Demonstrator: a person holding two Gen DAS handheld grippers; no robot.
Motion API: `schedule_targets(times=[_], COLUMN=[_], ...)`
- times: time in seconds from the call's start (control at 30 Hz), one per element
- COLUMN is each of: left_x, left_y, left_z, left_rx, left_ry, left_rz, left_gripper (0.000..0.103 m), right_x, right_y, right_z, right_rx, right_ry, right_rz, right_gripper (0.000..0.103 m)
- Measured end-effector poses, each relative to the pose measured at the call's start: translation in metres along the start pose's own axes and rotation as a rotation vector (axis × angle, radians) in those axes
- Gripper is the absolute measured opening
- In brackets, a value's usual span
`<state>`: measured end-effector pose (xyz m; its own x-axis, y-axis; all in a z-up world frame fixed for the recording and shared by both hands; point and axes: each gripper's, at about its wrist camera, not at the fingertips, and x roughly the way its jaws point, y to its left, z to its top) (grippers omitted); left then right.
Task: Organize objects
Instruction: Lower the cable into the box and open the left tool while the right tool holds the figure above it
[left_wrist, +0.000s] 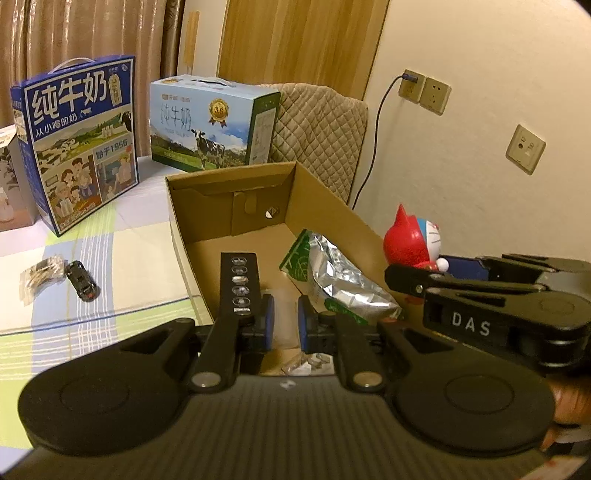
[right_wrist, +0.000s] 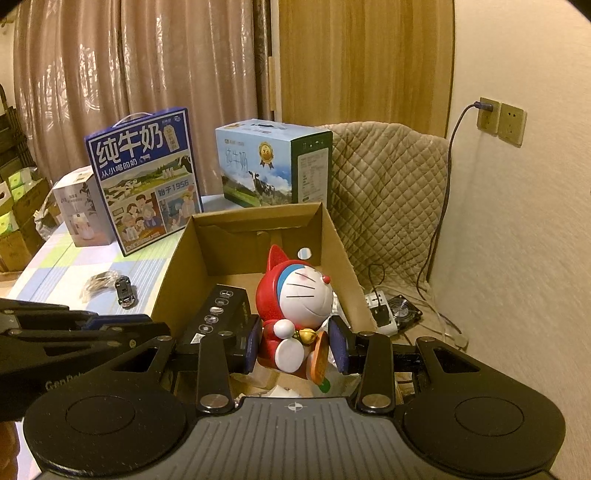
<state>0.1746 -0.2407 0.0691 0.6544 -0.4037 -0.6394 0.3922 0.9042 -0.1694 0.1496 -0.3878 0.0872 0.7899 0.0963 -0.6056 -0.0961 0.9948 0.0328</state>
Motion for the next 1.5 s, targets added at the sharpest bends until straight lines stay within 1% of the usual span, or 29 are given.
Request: schedule_targets(times=[0.2, 0.33, 0.53, 0.7, 0.93, 1.27, 1.4, 1.43, 1.47, 1.5], left_x=[-0.007, -0.008, -0.008, -0.008, -0.005, -0.001, -0.001, -0.001, -0.001, -0.002], left_y=[0.014, 0.022, 0.022, 0.024, 0.027, 0.032, 0.034, 0.036, 0.037, 0.038], left_z=[0.005, 0.004, -0.001, -0.005, -0.011, -0.01, -0.011, -0.012, -0.012, -0.013], left_rx=[-0.023, -0.028, -0.03, -0.042, -0.045, -0.051, -0.057, -0.06, -0.062, -0.064], left_ry=[-0.021, -0.016, -0.008, -0.01, 0.006, 0.01, 0.011, 0.01, 0.011, 0.012], left_rz=[0.015, 0.03, 0.027, 0.005, 0.014, 0.019, 0.026, 0.033, 0.036, 0.039], left_gripper=[0.01, 0.01, 0.01, 0.01, 0.01, 0.01, 0.012, 0.019, 0.021, 0.022], right_x=[0.001, 0.003, 0.005, 0.006, 0.01, 0.02, 0.025, 0.027, 0.028, 0.028], right_y=[0.001, 0.004, 0.007, 0.009, 0.01, 0.014, 0.012, 0.011, 0.009, 0.007], right_z=[0.003, 0.004, 0.005, 0.005, 0.004, 0.009, 0.012, 0.013, 0.013, 0.014], right_rx=[0.005, 0.004, 0.009, 0.007, 0.009, 0.013, 0.035, 0.047, 0.06, 0.07], right_ry=[-0.004, -0.001, 0.006, 0.006, 0.011, 0.014, 0.004, 0.002, -0.011, -0.029], right_rz=[0.01, 0.016, 0.026, 0.026, 0.029, 0.036, 0.054, 0.062, 0.066, 0.063], right_gripper=[0.036, 0.036, 0.036, 0.036, 0.036, 0.036, 0.036, 0.037, 0.043, 0.054])
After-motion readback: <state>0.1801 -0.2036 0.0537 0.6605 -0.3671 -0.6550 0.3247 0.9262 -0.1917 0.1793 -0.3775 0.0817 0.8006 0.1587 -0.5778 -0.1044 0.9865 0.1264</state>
